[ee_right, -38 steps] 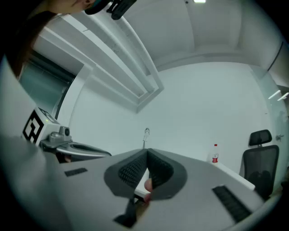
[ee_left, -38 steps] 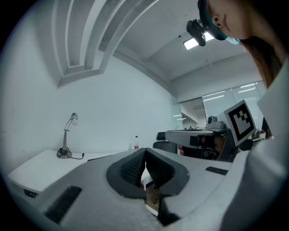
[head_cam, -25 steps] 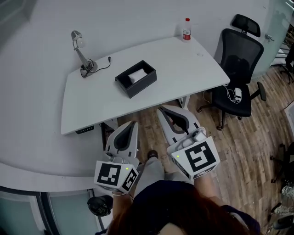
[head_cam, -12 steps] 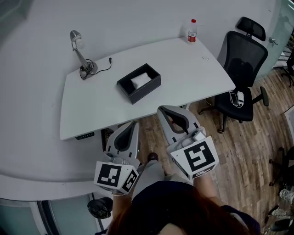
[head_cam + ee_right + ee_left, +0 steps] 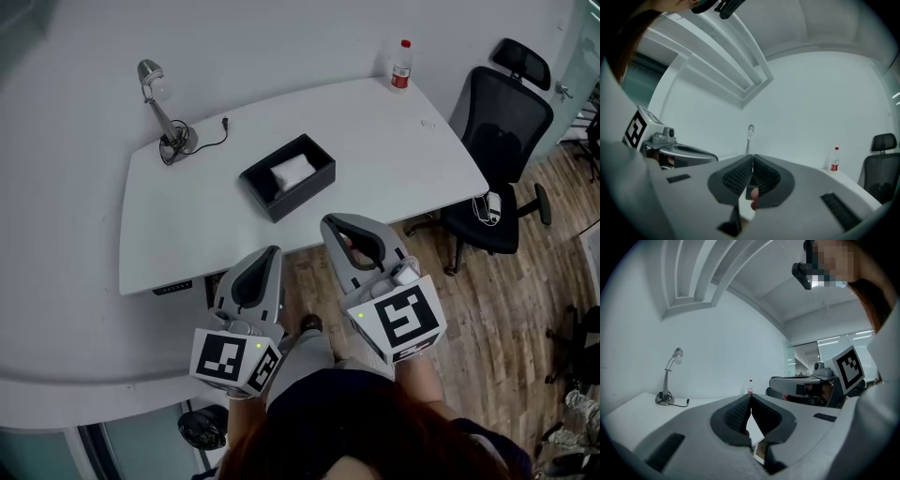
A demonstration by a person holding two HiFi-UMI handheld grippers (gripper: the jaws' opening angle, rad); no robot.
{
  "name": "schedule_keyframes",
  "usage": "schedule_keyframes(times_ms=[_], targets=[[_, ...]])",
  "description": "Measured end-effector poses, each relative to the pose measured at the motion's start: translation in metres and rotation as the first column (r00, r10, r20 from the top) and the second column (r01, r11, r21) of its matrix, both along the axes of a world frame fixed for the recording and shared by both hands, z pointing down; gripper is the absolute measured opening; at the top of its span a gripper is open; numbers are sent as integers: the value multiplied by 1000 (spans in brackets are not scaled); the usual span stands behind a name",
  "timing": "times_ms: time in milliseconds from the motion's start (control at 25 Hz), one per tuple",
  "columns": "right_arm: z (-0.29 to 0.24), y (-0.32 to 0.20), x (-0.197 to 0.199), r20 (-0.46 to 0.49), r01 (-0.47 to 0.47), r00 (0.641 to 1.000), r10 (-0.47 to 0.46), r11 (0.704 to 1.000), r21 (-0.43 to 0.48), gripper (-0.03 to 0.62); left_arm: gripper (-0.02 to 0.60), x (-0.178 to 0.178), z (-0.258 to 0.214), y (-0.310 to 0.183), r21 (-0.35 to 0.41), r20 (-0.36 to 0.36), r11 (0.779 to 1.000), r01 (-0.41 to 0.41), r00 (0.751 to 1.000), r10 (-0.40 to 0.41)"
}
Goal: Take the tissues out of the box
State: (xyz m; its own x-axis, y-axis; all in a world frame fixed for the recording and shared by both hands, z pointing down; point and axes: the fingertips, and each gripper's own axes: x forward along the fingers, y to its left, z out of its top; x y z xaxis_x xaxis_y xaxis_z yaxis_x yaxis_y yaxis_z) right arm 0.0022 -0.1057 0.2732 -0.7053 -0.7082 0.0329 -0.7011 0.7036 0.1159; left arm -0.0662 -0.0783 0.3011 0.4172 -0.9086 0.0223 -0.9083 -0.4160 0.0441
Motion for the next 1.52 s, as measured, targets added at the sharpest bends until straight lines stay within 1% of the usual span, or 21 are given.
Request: schedule_keyframes(times_ms=[320,840,1160,1520], targets=[[8,-31,-14,-43,-6,999,6,1000,-13,20,21,-13,4,-30,-9,-15,1000,-5,1000,5],[23,-83,-44,-110,-25,994,17,998,-63,48,21,-46,10,-79,-30,-46,999,-16,999,15],[41,-113,-61,-164,-37,986,19,993,-109,81,21,-65,18,-110,-54,-71,998,-25,997,21],[63,-144,-78,-232,-58,973,19,985,-163,114,21,-80,31,-142,-81,-96,995,-56,994,49]])
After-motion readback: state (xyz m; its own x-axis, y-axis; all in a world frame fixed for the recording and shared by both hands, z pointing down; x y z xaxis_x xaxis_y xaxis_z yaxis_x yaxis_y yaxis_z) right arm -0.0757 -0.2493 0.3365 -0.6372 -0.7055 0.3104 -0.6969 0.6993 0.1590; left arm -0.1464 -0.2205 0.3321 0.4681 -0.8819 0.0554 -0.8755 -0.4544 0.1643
